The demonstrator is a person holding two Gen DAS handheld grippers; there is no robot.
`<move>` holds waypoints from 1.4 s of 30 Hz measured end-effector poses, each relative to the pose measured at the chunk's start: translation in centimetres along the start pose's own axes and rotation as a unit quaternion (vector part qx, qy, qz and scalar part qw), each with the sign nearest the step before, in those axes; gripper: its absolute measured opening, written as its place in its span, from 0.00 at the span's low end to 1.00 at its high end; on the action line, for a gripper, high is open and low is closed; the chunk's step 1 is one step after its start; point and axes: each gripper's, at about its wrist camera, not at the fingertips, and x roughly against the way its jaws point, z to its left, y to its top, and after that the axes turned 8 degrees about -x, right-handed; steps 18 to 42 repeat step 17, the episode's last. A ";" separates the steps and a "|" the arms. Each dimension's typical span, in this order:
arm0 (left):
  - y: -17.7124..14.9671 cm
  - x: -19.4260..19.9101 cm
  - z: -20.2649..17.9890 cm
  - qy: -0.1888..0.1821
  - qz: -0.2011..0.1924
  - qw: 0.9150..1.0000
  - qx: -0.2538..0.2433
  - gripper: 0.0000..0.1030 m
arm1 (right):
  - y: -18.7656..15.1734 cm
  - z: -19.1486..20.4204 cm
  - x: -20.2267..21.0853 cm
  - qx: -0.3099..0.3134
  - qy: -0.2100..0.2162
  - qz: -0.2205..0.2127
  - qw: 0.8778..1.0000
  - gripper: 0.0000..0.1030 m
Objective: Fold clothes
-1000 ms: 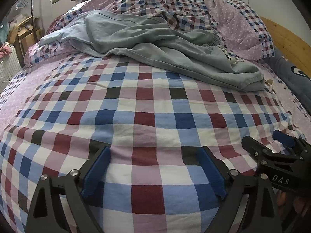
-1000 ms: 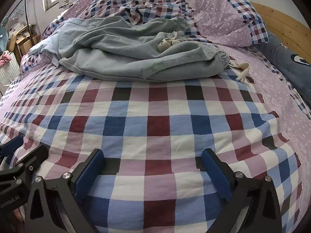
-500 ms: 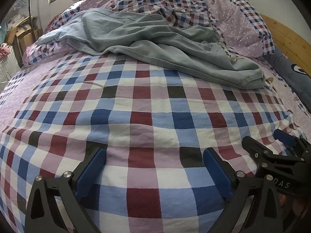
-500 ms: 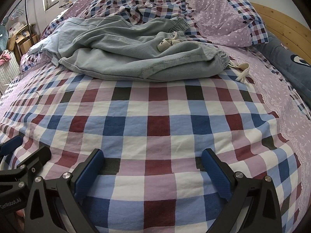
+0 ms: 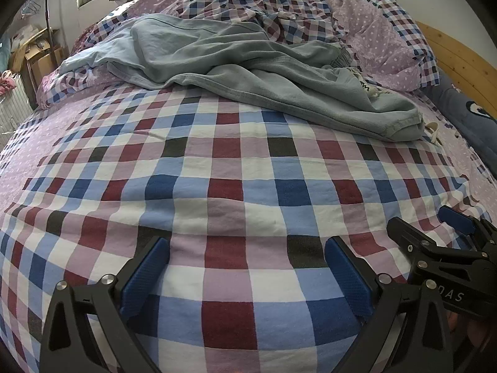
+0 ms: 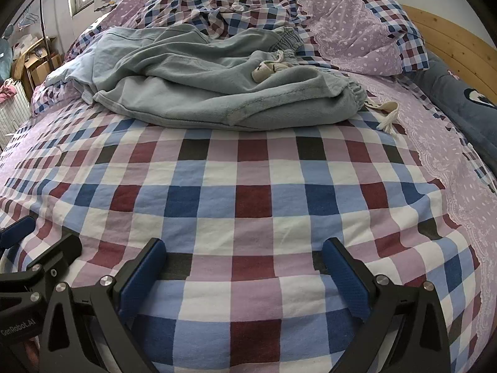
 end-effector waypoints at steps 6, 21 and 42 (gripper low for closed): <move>0.0 0.0 0.0 -0.001 -0.001 1.000 0.001 0.99 | 0.0 0.0 0.0 0.001 0.000 0.000 1.000 1.00; 0.0 0.1 0.0 -0.002 -0.002 1.000 0.002 0.99 | -0.1 0.0 0.0 0.001 0.000 0.000 1.000 1.00; 0.0 0.1 0.0 -0.002 -0.002 1.000 0.002 0.99 | -0.1 0.0 0.0 0.001 0.000 0.000 1.000 1.00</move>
